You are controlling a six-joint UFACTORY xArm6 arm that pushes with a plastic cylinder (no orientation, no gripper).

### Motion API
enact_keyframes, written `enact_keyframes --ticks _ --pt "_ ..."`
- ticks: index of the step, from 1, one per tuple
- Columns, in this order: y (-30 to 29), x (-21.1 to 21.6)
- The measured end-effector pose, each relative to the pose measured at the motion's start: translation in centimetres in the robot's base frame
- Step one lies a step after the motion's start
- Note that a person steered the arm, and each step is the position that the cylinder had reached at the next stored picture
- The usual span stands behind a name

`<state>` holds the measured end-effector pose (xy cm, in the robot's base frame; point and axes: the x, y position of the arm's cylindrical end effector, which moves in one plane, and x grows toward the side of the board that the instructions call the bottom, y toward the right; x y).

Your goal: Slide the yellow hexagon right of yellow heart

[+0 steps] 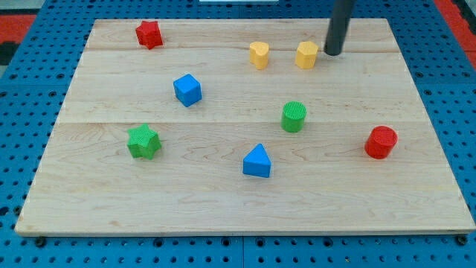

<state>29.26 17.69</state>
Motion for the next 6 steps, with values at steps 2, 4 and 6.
enact_keyframes --ticks 2,4,6 --pt "-5.8 1.4" --pt "-6.7 0.3" --pt "-5.6 -4.1"
